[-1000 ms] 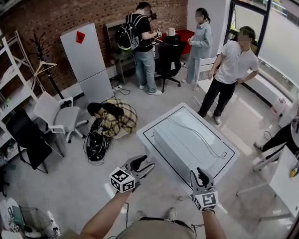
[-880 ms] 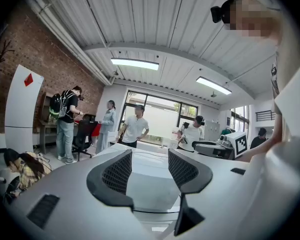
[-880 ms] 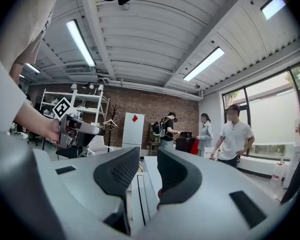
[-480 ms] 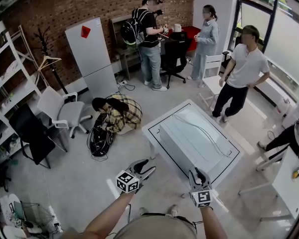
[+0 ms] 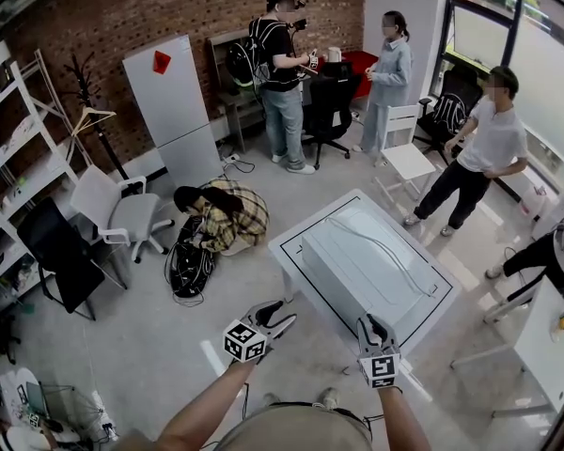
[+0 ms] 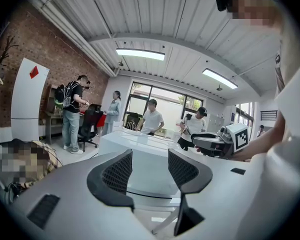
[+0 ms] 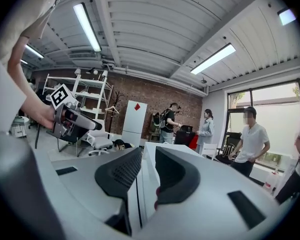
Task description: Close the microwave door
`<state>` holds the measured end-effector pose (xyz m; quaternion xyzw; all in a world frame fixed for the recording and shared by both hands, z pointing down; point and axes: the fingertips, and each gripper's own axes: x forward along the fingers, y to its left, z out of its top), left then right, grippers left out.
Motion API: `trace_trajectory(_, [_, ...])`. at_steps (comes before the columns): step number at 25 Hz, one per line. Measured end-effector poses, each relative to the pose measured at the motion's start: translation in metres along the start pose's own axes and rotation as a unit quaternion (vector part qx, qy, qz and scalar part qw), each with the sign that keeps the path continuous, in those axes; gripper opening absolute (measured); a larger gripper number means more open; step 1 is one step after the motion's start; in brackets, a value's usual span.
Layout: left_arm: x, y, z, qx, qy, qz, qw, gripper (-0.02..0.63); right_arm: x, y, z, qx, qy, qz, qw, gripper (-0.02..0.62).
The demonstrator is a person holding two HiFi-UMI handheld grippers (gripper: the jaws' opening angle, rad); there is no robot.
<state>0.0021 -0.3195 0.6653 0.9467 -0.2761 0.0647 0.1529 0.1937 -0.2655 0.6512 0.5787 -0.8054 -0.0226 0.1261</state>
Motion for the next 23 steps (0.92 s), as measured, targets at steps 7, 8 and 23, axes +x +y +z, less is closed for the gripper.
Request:
trace_trajectory(7, [-0.008,0.000,0.001,-0.006,0.001,-0.005,1.0000,0.230,-0.006,0.004,0.007,-0.007,0.004,-0.002,1.000,0.086])
trace_trajectory(8, [-0.007,0.000,0.002,-0.006,0.000,-0.006,1.0000,0.230,-0.006,0.004,0.008,-0.007,0.003,-0.003,1.000,0.086])
trace_trajectory(23, [0.013,-0.016,0.006,-0.008,0.005,-0.024,0.9997,0.230,-0.020,-0.012,0.017,0.001,-0.007,-0.014,1.000,0.081])
